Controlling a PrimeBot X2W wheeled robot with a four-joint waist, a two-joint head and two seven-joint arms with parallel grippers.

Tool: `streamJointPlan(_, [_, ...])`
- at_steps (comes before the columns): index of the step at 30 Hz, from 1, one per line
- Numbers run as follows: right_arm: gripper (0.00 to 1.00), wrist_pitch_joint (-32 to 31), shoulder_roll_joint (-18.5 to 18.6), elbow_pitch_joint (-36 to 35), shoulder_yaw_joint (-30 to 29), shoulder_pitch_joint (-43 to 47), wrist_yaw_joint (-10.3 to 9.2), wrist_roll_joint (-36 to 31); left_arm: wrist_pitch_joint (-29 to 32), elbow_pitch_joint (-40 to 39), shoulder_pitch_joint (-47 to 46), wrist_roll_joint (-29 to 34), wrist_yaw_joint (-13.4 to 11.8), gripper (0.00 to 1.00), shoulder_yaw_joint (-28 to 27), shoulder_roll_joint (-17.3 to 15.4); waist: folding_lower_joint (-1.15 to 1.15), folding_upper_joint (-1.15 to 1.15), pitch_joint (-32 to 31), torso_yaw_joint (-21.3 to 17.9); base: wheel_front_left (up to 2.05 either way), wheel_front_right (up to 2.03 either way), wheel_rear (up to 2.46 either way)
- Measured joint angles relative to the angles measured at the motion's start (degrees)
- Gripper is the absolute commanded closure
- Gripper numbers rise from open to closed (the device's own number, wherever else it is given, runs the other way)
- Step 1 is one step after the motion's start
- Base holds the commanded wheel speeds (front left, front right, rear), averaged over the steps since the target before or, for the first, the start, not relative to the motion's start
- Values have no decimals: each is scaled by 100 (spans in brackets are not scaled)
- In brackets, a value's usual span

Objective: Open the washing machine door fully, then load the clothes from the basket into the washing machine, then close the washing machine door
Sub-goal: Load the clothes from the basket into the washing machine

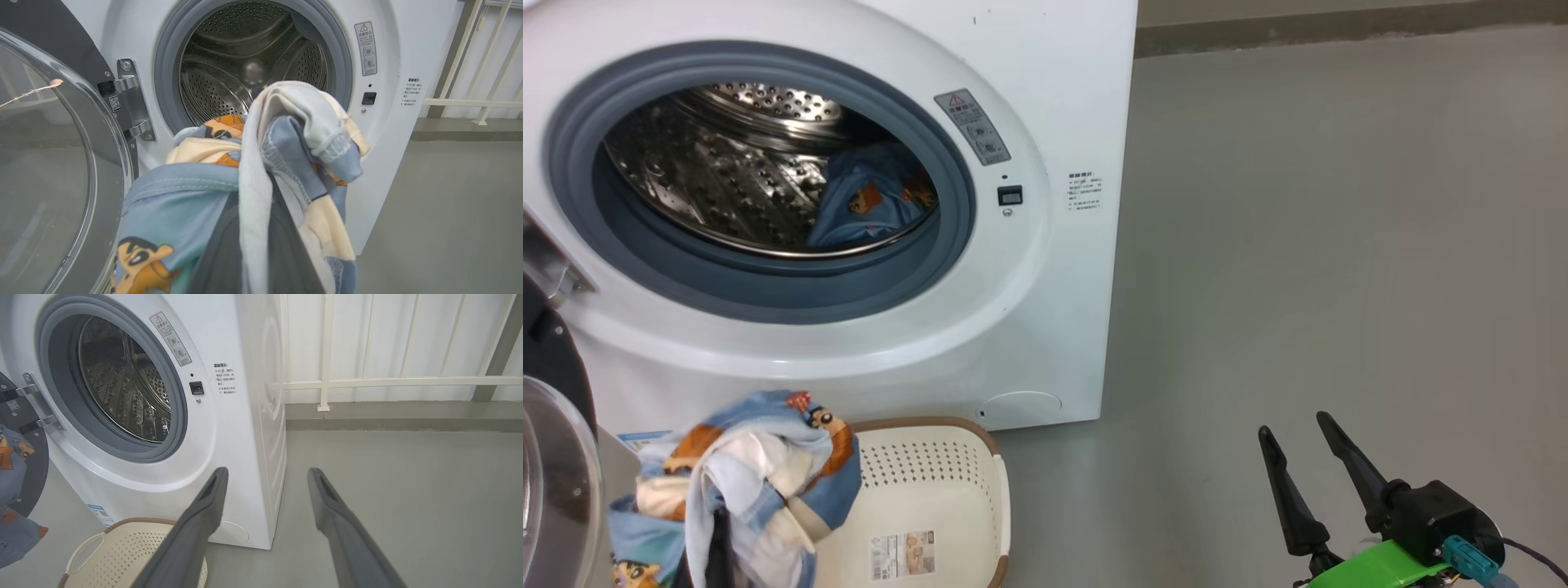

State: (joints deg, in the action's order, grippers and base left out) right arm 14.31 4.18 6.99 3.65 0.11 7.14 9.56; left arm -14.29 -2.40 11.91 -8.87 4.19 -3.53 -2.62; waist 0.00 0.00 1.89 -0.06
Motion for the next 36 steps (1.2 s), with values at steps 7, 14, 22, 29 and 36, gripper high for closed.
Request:
streamJointPlan(7, [0, 0, -3, -14, 59, -24, 0, 5, -1, 104, -667, -89, -48, 100, 30, 2, 0, 0, 271, -75, 0, 0, 0])
streamJointPlan(14, [0, 0, 32, -52, 120, -333, 0, 19, -1, 218, -1669, -77, -47, 100, -7, 48, 0, 0, 691, -194, 0, 0, 0])
streamJointPlan(22, [0, 0, 46, -87, 174, -578, 0, 21, -3, 553, -2759, 75, 60, 100, -118, 7, 0, 0, 1127, -347, 0, 0, 0])
streamJointPlan(29, [0, 0, 47, -124, 186, -767, 0, 108, -26, 865, -3648, 234, 120, 100, -297, -124, 0, 0, 1598, -509, 0, 0, 0])
streamJointPlan(36, [0, 0, 47, -241, 246, -1077, 0, 116, -42, 1307, -4531, 319, 168, 100, -533, -371, -1, 0, 2155, -641, 0, 0, 0])
